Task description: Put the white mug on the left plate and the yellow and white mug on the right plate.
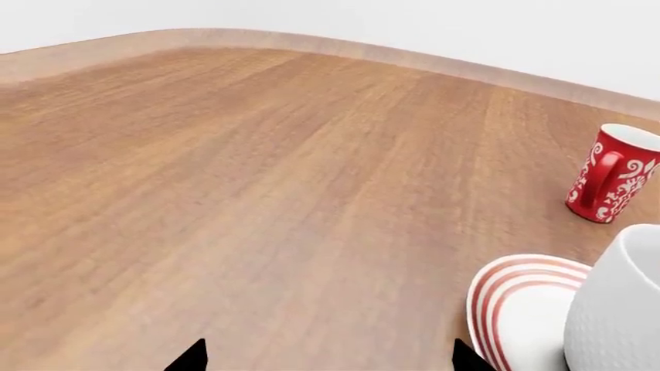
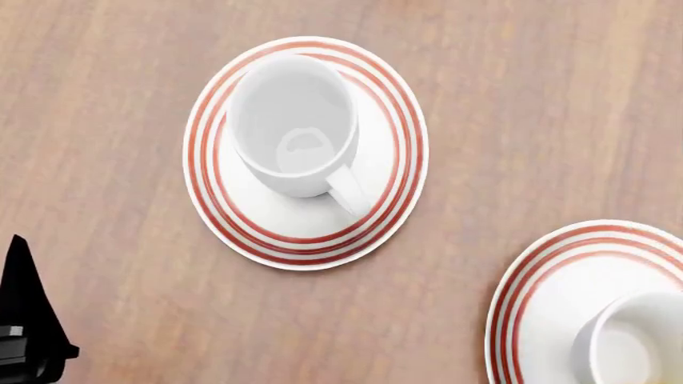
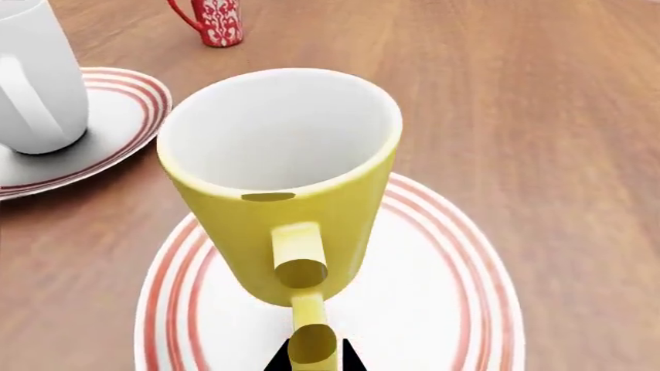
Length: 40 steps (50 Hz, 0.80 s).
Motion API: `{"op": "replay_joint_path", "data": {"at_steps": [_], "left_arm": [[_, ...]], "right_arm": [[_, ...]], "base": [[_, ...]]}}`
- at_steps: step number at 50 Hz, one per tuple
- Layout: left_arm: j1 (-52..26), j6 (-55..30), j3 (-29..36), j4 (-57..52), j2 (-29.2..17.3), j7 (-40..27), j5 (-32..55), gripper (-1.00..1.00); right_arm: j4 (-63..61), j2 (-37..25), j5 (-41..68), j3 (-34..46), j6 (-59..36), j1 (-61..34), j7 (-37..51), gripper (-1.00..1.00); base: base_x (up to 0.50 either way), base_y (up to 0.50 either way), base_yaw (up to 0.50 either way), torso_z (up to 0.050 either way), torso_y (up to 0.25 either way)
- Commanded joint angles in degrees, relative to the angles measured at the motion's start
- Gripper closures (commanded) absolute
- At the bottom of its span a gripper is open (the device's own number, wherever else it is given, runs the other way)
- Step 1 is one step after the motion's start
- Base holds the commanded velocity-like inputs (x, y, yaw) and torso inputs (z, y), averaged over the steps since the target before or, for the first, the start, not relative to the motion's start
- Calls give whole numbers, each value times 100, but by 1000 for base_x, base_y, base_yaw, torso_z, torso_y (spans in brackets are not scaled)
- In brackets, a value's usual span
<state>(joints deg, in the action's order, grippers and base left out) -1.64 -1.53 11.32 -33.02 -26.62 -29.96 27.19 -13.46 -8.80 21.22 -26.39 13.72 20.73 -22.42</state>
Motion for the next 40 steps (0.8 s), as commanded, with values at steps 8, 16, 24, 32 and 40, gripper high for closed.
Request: {"op": "replay_joint_path", "data": {"at_steps": [8,16,24,32,40], "left_arm": [[-20,-23,14,-6,-20,-19,22,-100],[-27,-15,26,6,-18,-21,20,-100],[-3,66,36,73,-7,13,-7,-100],[-4,74,42,75,-13,10,-10,-100],[-3,81,44,67,-19,2,-10,-100]], "right_arm": [[379,-17,13,101,138,-117,-1,100],[364,-55,27,120,105,-155,64,100],[507,-55,7,124,210,-250,105,100],[482,-38,-27,128,316,-209,145,-100],[414,0,79,59,453,-158,193,-100]], "base": [[0,0,0,0,0],[0,0,0,0,0],[0,0,0,0,0],[0,0,0,0,0],[0,0,0,0,0]]}}
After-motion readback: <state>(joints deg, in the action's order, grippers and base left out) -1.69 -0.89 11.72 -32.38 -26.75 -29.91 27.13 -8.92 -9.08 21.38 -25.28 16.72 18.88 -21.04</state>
